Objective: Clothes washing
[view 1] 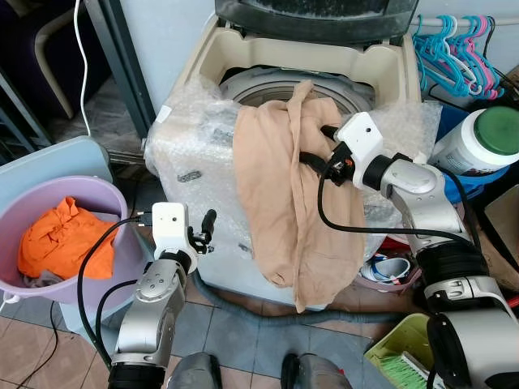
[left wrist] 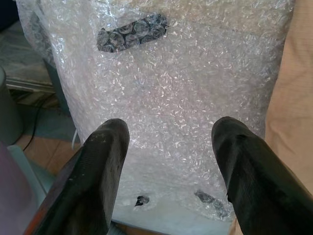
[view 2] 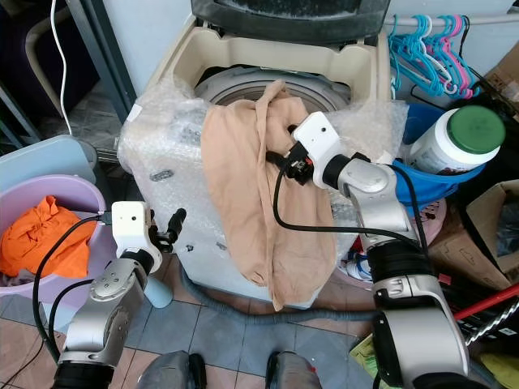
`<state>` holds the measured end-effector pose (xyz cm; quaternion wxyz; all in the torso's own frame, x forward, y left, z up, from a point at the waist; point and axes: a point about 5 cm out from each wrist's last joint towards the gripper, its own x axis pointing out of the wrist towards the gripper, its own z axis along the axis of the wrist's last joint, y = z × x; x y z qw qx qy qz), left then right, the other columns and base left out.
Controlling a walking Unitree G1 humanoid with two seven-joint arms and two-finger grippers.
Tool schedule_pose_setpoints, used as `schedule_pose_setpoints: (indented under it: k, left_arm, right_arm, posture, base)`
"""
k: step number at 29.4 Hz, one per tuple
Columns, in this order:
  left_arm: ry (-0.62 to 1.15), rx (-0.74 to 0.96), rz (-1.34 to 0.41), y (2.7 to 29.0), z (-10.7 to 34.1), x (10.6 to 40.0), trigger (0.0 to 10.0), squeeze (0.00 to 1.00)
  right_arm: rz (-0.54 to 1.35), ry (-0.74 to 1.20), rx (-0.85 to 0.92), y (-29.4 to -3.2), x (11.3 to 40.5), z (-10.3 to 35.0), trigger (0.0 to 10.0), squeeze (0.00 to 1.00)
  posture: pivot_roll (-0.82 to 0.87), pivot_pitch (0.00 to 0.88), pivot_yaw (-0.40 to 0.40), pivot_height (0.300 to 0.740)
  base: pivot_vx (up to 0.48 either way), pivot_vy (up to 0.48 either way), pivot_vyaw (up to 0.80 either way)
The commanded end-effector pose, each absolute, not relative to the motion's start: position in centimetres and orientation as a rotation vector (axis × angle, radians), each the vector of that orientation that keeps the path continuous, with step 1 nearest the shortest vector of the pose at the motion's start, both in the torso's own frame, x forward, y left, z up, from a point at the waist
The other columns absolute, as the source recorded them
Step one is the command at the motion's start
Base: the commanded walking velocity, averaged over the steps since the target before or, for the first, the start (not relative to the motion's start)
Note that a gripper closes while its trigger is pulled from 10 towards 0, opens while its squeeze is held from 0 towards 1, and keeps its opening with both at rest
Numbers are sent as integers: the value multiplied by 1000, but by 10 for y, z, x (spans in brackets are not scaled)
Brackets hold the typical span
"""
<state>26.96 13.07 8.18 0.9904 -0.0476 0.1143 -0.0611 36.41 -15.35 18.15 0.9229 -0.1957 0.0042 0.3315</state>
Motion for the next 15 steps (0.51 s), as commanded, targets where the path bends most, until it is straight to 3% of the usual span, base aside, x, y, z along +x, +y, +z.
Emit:
schedule_pose_setpoints:
  k: [1,7,15]
  left_arm:
    - [244,-89,-124,130,79,269,10000,0]
    - [249,-90,-124,130,78,269,10000,0]
    - [251,-97,-114,129,77,270,10000,0]
  right_arm:
    - [643,78,-340,-152,364,170,0,0]
    - [502,68,-238,-169,380,190,0,0]
    - [493,89,-318,-175,392,209,0,0]
  posture:
    - [-36,75,22,740]
    - [-40,70,17,740]
    - [-40,72,7,740]
  base:
    - [0,0,0]
    - [0,0,0]
    - [0,0,0]
